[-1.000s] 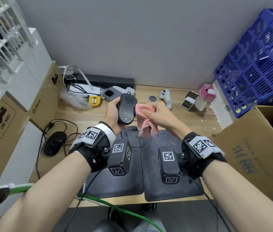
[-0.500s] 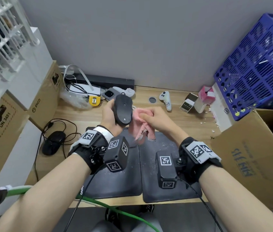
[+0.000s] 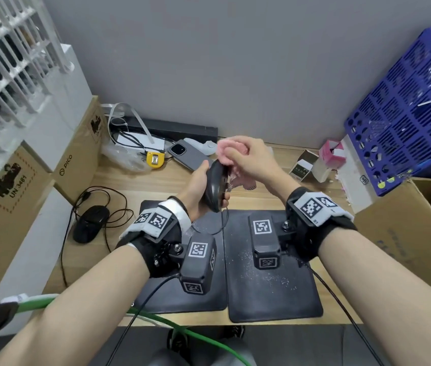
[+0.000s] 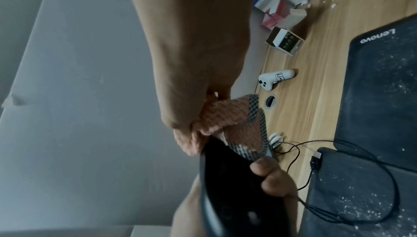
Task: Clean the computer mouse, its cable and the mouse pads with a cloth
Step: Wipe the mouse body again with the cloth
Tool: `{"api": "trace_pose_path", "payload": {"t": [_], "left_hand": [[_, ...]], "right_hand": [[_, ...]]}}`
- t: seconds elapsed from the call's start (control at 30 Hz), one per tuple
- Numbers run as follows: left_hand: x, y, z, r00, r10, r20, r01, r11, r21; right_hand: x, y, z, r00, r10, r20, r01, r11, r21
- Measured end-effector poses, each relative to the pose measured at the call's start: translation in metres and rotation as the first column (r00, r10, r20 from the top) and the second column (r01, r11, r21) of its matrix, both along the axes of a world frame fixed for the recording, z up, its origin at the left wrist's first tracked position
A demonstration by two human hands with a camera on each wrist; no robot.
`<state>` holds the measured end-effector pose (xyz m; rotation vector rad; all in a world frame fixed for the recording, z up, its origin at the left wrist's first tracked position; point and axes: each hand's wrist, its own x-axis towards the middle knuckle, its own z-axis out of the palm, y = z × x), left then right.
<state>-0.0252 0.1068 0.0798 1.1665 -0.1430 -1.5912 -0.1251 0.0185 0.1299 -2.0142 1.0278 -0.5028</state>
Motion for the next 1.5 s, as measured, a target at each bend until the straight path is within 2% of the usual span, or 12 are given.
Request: {"api": "trace_pose_path", "payload": {"t": [0.07, 0.2, 0.37, 0.53, 0.6, 0.73, 0.93, 1.1, 1.23, 1.3, 1.4, 1.5], "left_hand": [[0.0, -0.002, -0.001, 0.997, 0.007, 0.075, -0.01, 1.0, 0.028], [0.001, -0.001, -0.001, 0.988, 0.022, 0.154, -0.026, 0.999, 0.024], [0.003, -0.002, -0.002, 0.996, 0.053, 0.066, -0.054, 0.998, 0.015], [0.013, 0.002, -0.002, 1.0, 0.003, 0.023, -0.002, 1.0, -0.016], [0.011, 0.006, -0.002, 1.0, 0.009, 0.02, -0.009, 1.0, -0.021], [-0.004, 0.009, -0.001, 0.993, -0.029, 0.114, 0.038, 0.996, -0.081], [0.003, 0.009, -0.012, 0.974, -0.089, 0.208, 0.1, 0.994, -0.043], [0.001, 0.012, -0.014, 0.951, -0.016, 0.309, -0.001, 0.999, 0.053], [0.001, 0.008, -0.024, 0.883, 0.02, 0.469, -0.056, 0.996, 0.063], [0.003, 0.001, -0.039, 0.853, 0.023, 0.522, -0.059, 0.997, 0.052], [0.001, -0.003, -0.043, 0.81, -0.031, 0.586, -0.021, 0.996, 0.081], [-0.005, 0.004, -0.03, 0.768, -0.029, 0.64, -0.034, 0.996, 0.086]], "right_hand": [[0.004, 0.005, -0.003, 0.986, 0.158, -0.058, -0.159, 0.987, -0.025], [0.001, 0.019, 0.001, 0.952, 0.307, 0.008, -0.306, 0.952, -0.016], [-0.005, 0.033, 0.002, 0.943, 0.332, 0.0, -0.332, 0.943, 0.023], [-0.018, 0.045, 0.009, 0.869, 0.493, -0.036, -0.487, 0.867, 0.109], [-0.016, 0.045, 0.007, 0.894, 0.447, -0.008, -0.439, 0.882, 0.171], [-0.007, 0.032, -0.006, 0.984, 0.164, 0.073, -0.173, 0.974, 0.146], [-0.005, 0.013, -0.02, 0.995, -0.06, 0.075, 0.04, 0.971, 0.234], [-0.013, 0.019, -0.023, 0.99, -0.017, 0.142, -0.028, 0.95, 0.312], [-0.025, 0.034, -0.011, 0.966, 0.244, 0.088, -0.26, 0.911, 0.319], [-0.027, 0.038, -0.012, 0.948, 0.312, 0.06, -0.317, 0.917, 0.242], [-0.03, 0.037, -0.015, 0.954, 0.298, 0.034, -0.299, 0.94, 0.164], [-0.038, 0.029, -0.025, 0.988, 0.156, 0.003, -0.154, 0.973, 0.171]]}}
